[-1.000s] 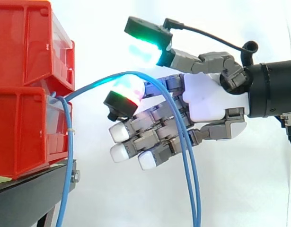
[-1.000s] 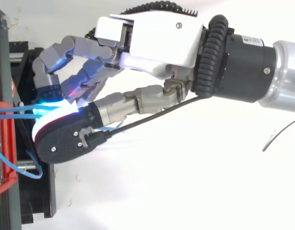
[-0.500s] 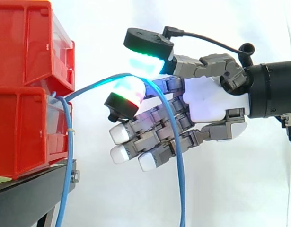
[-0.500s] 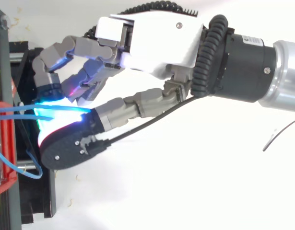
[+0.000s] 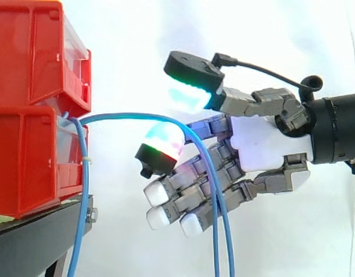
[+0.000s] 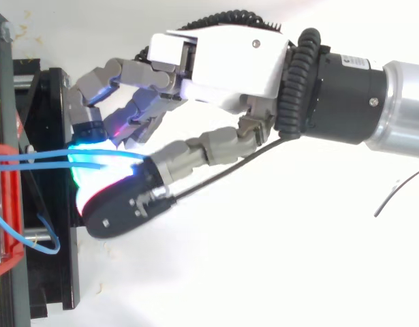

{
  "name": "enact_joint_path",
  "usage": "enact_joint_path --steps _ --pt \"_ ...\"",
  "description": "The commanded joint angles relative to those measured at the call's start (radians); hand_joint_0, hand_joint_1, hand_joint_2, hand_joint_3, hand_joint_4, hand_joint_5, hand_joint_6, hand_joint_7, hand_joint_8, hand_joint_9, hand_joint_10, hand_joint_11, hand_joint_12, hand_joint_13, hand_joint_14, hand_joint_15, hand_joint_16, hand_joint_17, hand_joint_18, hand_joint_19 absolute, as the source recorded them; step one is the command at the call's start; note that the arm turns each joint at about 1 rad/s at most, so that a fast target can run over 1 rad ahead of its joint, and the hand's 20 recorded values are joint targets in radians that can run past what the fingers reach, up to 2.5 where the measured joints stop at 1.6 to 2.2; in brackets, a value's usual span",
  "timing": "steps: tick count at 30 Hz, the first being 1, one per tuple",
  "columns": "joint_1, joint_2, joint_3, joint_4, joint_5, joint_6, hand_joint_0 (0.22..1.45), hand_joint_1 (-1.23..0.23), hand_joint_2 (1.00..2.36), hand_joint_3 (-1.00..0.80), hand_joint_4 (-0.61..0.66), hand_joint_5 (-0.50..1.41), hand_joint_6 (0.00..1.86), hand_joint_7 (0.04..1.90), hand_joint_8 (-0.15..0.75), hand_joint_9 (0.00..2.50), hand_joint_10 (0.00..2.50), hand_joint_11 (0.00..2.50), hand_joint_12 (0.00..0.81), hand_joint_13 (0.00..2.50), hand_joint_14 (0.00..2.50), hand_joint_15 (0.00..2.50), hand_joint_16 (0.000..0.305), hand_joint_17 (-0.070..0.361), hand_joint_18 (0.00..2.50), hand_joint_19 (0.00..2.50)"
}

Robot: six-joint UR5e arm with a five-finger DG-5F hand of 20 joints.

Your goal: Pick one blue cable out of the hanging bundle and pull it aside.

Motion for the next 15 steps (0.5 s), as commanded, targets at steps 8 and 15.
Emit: enact_joint_path --steps 8,15 --pt "-0.002 0.002 0.001 -0.02 0.0 -0.001 0.56 -0.56 1.01 -0.38 0.08 -0.17 0.8 1.29 0.292 0.79 0.02 0.49 0.341 0.64 0.01 0.36 0.053 0.119 0.63 0.47" --pt "-0.002 0.006 0.004 -0.02 0.0 -0.002 0.57 -0.68 1.02 -0.13 0.09 -0.19 0.84 1.31 0.291 0.76 0.02 0.49 0.34 0.64 0.01 0.35 0.053 0.119 0.63 0.46"
